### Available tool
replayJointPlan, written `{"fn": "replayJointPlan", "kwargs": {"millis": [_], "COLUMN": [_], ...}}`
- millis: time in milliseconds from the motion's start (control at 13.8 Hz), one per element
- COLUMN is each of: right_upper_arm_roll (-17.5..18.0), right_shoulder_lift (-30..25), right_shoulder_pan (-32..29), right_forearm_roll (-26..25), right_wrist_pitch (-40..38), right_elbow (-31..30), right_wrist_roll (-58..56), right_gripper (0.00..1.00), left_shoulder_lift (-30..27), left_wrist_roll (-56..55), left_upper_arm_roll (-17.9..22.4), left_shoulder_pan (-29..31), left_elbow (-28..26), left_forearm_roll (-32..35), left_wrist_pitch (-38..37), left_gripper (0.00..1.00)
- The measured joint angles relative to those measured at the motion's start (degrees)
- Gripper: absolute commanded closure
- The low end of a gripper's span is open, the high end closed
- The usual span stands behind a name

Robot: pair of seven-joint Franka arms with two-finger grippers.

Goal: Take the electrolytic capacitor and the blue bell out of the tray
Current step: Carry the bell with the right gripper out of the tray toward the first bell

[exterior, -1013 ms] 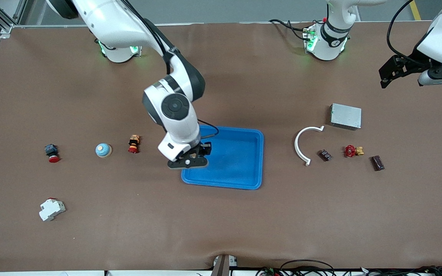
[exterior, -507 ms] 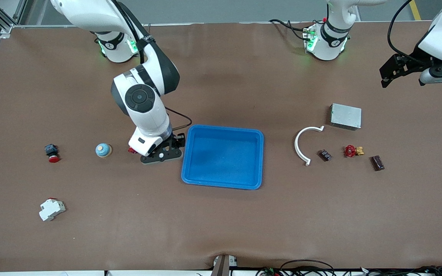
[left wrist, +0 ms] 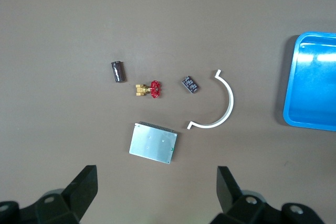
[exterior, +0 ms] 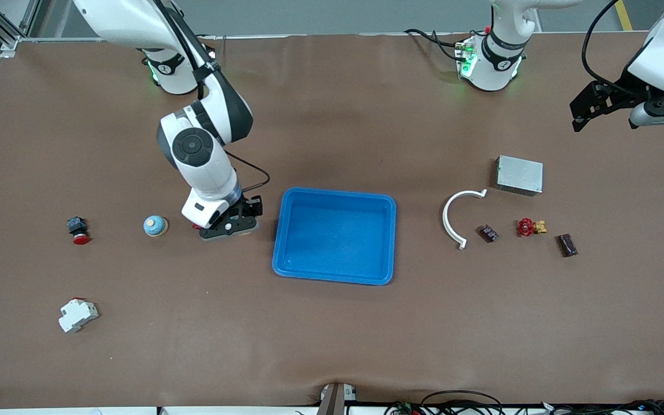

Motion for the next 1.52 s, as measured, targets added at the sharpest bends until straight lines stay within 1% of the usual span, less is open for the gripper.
{"fn": "replayJointPlan", "kwargs": {"millis": [290,434,579,941,1303,1520], "right_upper_arm_roll": [0.0,0.0,0.0,0.1,1.1,1.3], "right_shoulder_lift": [-0.1,-0.1,-0.1,0.6,2.1,2.8], "right_shoulder_pan": [-4.2,-5.0,-5.1,-5.1,-5.1,-5.1], "right_forearm_roll": [0.0,0.0,0.0,0.7,4.7,5.0], "right_wrist_pitch": [11.7,14.6,14.9,14.8,14.8,14.9], "right_elbow": [-8.6,-11.6,-12.6,-13.6,-13.7,-13.7], "right_wrist_roll": [-6.4,-7.6,-7.7,-7.7,-7.7,-7.7], "right_gripper": [0.91,0.91,0.93,0.93,0.94,0.94], "left_shoulder_lift": [0.5,0.5,0.5,1.0,1.1,1.2], "left_wrist_roll": [0.0,0.0,0.0,0.0,0.0,0.0], "left_upper_arm_roll": [0.0,0.0,0.0,0.1,0.1,0.1], "left_shoulder_pan": [0.0,0.0,0.0,0.0,0.0,0.0], "left_elbow": [0.0,0.0,0.0,0.0,0.3,0.3], "left_forearm_roll": [0.0,0.0,0.0,0.0,0.0,0.0], "left_wrist_pitch": [0.0,0.0,0.0,0.0,0.0,0.0], "left_gripper": [0.0,0.0,0.0,0.0,0.0,0.0]}}
